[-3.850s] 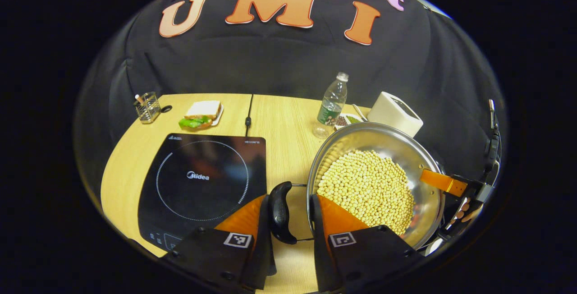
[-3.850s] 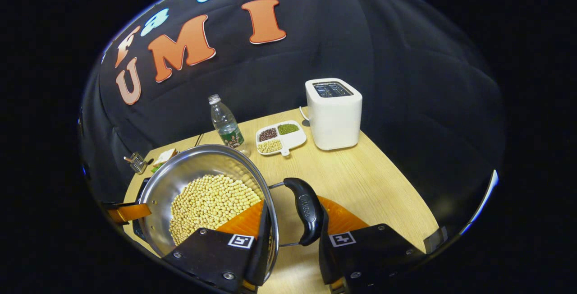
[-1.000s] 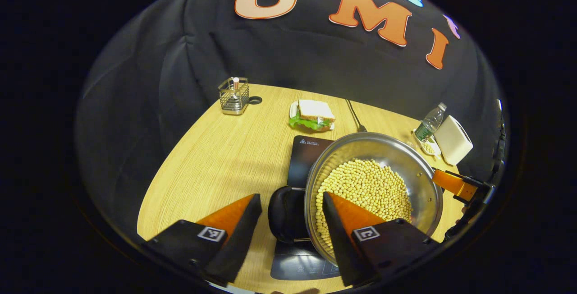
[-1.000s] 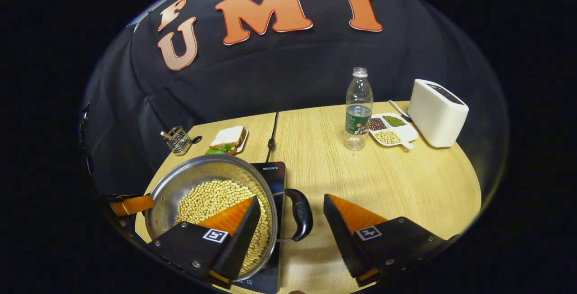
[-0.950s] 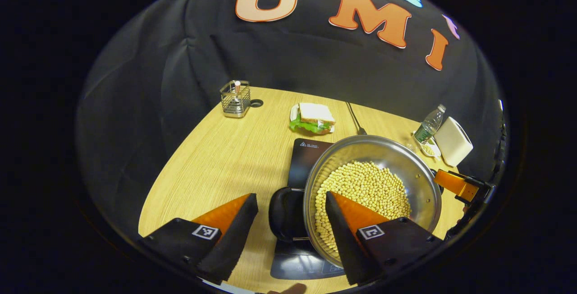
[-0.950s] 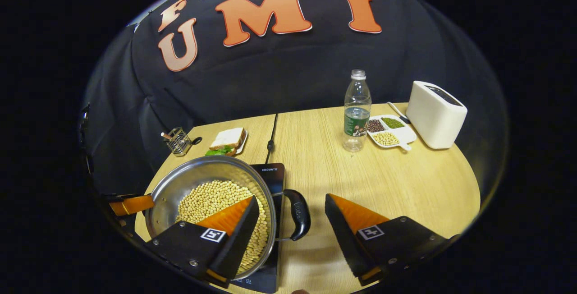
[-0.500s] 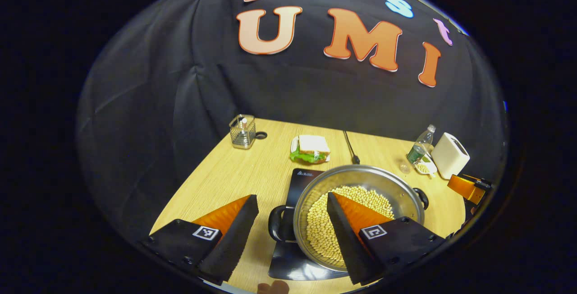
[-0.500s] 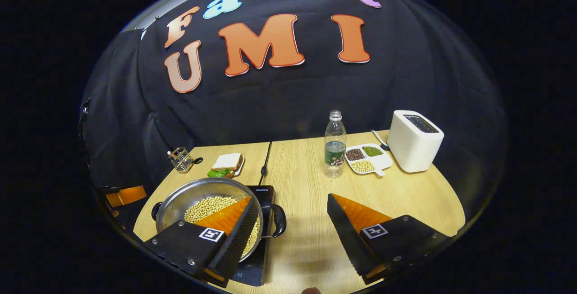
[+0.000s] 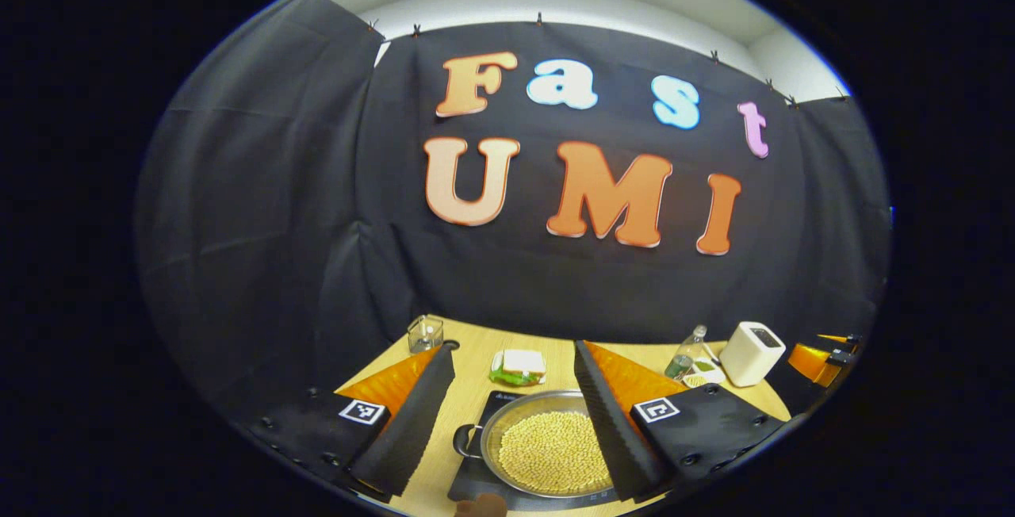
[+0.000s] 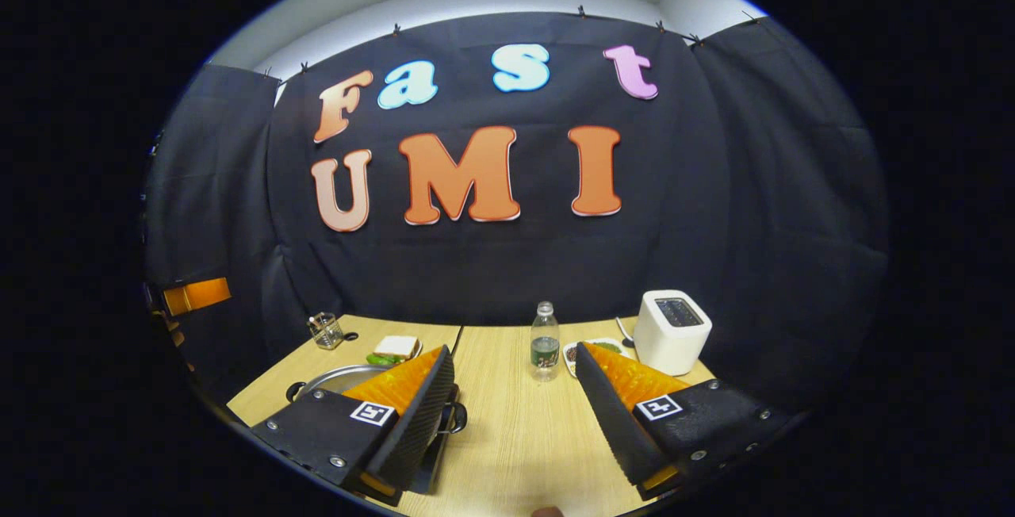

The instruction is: First push the handle of the pot to place it horizontally, then grasp the pot with both hands and set it on the induction cooktop.

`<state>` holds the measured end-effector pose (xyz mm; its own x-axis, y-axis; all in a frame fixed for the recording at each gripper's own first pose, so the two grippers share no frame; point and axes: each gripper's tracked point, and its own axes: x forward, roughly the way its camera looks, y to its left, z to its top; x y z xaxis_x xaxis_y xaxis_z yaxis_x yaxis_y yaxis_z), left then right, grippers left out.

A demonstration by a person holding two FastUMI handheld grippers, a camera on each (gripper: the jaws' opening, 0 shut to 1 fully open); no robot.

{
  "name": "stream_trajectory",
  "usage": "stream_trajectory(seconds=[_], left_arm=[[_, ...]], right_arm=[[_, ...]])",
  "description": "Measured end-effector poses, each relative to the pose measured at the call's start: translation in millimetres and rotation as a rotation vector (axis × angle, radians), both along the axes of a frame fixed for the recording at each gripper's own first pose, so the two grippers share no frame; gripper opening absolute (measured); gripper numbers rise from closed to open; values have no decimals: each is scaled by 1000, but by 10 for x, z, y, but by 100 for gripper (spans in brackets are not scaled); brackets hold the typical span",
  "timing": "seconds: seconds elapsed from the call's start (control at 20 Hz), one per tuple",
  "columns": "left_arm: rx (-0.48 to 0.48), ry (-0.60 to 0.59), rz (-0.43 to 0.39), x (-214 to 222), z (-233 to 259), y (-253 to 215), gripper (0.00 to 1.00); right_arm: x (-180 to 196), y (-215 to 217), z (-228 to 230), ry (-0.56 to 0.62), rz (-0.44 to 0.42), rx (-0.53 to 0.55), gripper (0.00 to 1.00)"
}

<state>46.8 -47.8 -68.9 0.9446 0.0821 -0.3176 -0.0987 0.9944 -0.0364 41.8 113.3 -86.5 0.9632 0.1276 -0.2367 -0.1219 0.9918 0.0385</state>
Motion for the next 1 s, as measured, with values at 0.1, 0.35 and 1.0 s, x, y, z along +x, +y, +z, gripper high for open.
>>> stream_trajectory(seconds=[0.1,0.35,1.0], left_arm=[[21,-86,9,-86,299,-43,98],[-16,-229,-29,-392,895,-298,96],[-32,-276,-92,-704,1040,-608,99]], right_arm=[[-138,-125,238,-55,0,7,100],[-444,-522,670,-161,-33,7,95],[-689,-1005,796,-222,-89,-5,95]])
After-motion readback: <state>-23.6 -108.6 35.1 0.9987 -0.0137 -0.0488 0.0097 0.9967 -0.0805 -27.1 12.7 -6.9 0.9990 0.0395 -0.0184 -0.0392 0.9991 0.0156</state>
